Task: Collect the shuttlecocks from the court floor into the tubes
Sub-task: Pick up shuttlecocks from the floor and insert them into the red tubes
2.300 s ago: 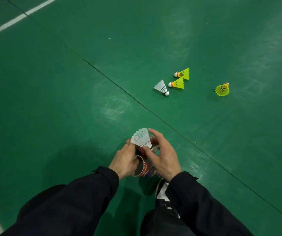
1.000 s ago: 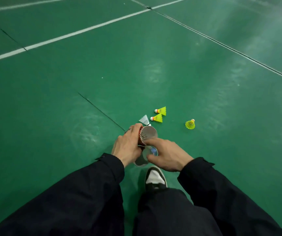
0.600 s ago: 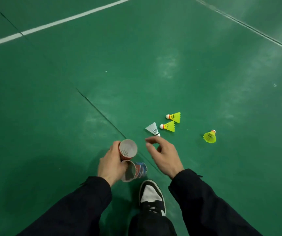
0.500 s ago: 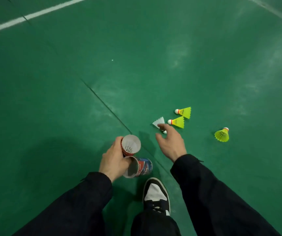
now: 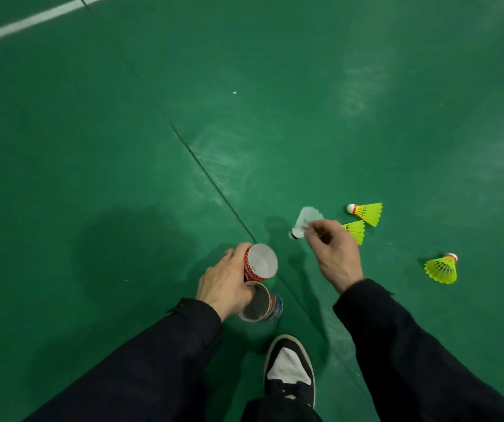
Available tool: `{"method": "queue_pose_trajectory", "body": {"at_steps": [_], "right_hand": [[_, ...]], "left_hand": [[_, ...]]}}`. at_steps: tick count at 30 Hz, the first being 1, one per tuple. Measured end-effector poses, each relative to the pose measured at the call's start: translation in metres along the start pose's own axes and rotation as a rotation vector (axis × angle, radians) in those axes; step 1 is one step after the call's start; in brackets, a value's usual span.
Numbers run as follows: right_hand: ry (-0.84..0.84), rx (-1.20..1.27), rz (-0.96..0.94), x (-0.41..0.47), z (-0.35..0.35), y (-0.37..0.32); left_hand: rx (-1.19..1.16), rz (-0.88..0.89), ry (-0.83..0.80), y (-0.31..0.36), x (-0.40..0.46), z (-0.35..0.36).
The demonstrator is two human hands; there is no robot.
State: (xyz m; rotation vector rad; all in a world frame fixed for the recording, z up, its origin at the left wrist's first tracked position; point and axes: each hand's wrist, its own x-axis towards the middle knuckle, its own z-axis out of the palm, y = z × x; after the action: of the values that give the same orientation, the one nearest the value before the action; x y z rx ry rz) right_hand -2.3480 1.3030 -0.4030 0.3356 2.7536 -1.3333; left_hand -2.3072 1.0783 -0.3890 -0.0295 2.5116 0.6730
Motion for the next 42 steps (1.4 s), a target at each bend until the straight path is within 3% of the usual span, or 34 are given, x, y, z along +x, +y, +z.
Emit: {"method": "queue_pose_trajectory", "body": {"at_steps": [2,3,8,12,15,18,20,22,25,27,30,33,35,38,42], "right_hand": [[-0.023,0.277,-0.056,-0.03,-0.008,-0.028],[-0.097,0.273,-0.102,-0.044,-0.009,-0.035],[-0.395,-0.205,-0.219,-0.081,0.0,-0.041],[-0.629,-0.299,-0.182,-0.088,-0.009,-0.045],[-0.675,-0.382,-0.151,-0.076,-0.006,-0.042],[-0.683,-0.291,-0.091,-0.043,-0.005,-0.034],[-0.591,-0.174,-0.145,-0.019,-0.01,-0.026],[-0.394,0.037,-0.166,-0.004,-0.02,-0.022],[-0.039,0.364,-0.006,0.014,-0.046,-0.015],[0.119,0.277,0.133,0.027,-0.063,0.002],[0.12,0.026,0.315,0.039,-0.075,0.029],[0.173,0.037,0.609,0.053,-0.071,0.056],[0.045,0.03,0.7,0.057,-0.055,0.083],[-0.012,0.169,0.649,0.055,-0.033,0.107],[0.411,0.263,0.267,0.022,-0.064,0.069]], "left_hand": [[-0.034,0.03,0.018,0.001,-0.001,0.002],[-0.036,0.059,0.028,0.002,-0.003,0.004],[0.014,0.191,0.073,0.015,-0.014,0.014],[0.055,0.208,0.088,0.02,-0.014,0.016],[0.152,0.268,0.091,0.031,-0.006,0.017],[0.219,0.285,0.105,0.042,0.02,0.012],[0.194,0.287,0.114,0.051,0.043,0.001],[0.163,0.265,0.117,0.064,0.07,-0.019],[0.217,0.231,0.078,0.086,0.101,-0.06],[0.235,0.225,0.014,0.099,0.115,-0.095],[0.298,0.236,-0.05,0.116,0.126,-0.14],[0.354,0.281,-0.062,0.131,0.137,-0.153],[0.342,0.324,-0.069,0.139,0.149,-0.147],[0.367,0.384,-0.086,0.151,0.173,-0.121],[0.466,0.441,-0.088,0.173,0.195,-0.079]]}}
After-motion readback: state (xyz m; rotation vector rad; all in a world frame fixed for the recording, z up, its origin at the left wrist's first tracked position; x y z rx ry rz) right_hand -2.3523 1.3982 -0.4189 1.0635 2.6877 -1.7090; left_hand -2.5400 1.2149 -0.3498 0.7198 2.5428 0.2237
